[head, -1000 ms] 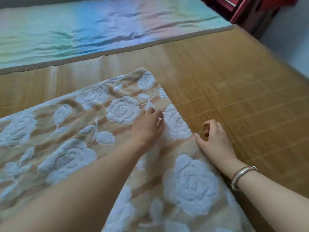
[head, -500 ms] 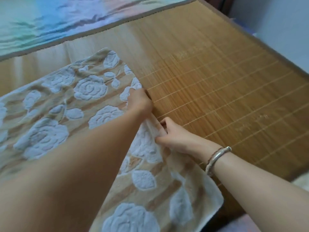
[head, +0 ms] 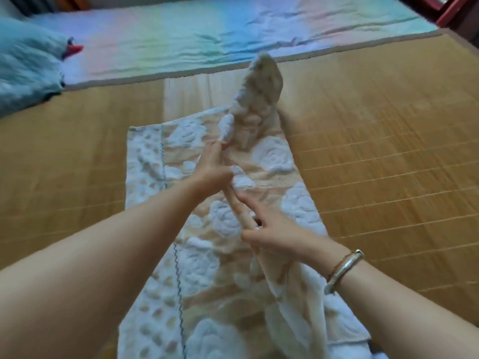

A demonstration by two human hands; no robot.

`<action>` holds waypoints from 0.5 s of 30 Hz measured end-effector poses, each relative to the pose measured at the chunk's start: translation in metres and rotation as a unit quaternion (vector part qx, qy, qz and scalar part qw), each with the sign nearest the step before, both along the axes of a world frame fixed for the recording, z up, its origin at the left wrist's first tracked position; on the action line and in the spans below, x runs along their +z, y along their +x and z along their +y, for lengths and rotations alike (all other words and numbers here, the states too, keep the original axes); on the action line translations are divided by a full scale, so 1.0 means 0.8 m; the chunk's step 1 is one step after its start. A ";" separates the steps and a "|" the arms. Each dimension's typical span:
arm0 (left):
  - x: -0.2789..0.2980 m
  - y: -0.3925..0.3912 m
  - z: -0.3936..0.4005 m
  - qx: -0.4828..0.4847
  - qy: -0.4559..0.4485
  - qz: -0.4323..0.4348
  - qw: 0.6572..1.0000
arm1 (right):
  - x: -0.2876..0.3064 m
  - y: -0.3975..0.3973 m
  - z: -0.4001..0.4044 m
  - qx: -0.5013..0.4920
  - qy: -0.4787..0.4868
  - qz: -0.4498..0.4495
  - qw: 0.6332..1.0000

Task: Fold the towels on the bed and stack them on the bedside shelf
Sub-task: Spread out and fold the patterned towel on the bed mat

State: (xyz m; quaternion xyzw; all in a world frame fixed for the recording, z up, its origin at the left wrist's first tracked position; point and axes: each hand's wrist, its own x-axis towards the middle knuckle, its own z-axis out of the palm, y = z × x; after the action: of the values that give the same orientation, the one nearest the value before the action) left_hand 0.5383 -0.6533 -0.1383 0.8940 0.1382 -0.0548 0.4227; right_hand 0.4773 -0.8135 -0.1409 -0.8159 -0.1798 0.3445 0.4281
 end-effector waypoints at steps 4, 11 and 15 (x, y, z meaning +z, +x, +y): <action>-0.014 -0.072 0.089 0.026 -0.017 0.021 0.999 | -0.005 -0.051 0.082 0.067 -0.020 -0.009 0.998; -0.028 -0.140 0.162 0.054 -0.043 -0.037 0.997 | -0.021 -0.108 0.152 0.095 0.008 -0.012 0.995; -0.033 -0.165 0.197 0.078 -0.074 -0.060 0.992 | -0.025 -0.121 0.183 0.107 0.020 -0.013 0.994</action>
State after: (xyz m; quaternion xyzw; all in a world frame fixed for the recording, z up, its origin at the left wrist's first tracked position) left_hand 0.4064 -0.4956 -0.1649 0.8484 0.1773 0.0220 0.4983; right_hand 0.3801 -0.6673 -0.1608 -0.7878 -0.2789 0.3740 0.4022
